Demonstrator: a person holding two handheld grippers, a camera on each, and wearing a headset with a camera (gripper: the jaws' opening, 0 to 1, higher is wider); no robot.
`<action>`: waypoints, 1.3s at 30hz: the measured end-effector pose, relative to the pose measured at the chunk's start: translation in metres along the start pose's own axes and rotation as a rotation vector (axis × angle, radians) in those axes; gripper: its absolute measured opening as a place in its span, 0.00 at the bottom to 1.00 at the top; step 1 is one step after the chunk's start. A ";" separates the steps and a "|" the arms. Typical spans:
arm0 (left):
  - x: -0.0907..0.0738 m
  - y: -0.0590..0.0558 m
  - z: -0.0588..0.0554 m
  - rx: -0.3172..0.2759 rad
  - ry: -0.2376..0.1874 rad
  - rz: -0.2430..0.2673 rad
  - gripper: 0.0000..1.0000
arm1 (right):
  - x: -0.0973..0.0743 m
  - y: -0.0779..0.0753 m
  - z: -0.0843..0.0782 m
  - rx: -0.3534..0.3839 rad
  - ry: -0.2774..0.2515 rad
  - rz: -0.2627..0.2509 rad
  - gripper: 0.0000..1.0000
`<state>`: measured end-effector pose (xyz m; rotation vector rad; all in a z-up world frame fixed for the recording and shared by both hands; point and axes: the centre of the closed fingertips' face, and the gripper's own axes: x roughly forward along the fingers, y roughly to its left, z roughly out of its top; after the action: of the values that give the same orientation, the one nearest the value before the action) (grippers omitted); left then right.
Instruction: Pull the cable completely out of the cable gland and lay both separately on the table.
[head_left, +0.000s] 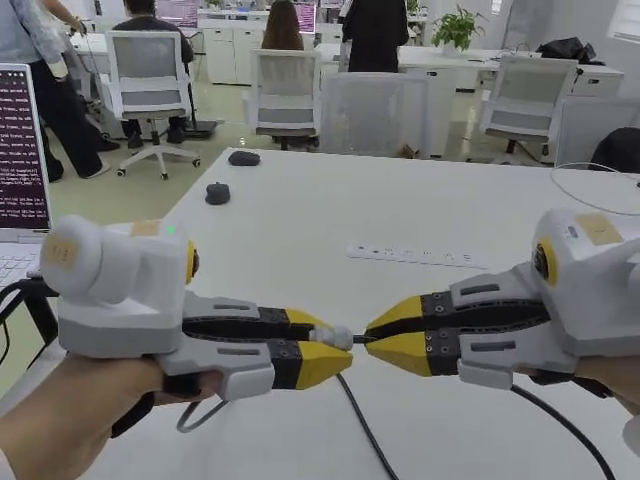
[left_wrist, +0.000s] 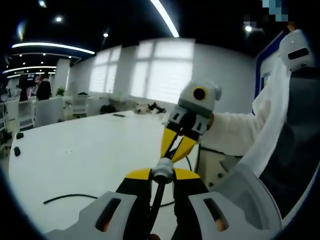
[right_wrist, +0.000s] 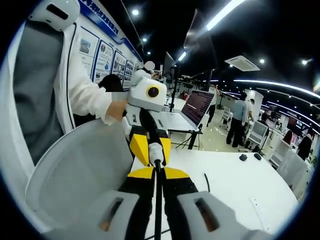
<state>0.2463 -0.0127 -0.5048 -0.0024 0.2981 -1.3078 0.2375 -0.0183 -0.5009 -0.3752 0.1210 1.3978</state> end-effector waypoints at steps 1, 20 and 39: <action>0.000 0.000 0.000 0.000 -0.001 0.004 0.16 | 0.000 0.000 -0.001 -0.005 0.002 0.001 0.03; -0.010 0.008 -0.005 -0.014 -0.012 0.066 0.16 | -0.016 -0.008 -0.025 -0.015 0.039 -0.018 0.03; -0.017 0.010 0.001 -0.041 -0.049 0.075 0.16 | -0.045 -0.011 -0.077 0.067 0.146 -0.080 0.03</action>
<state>0.2520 0.0065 -0.5020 -0.0576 0.2813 -1.2253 0.2512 -0.0867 -0.5576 -0.4215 0.2686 1.2835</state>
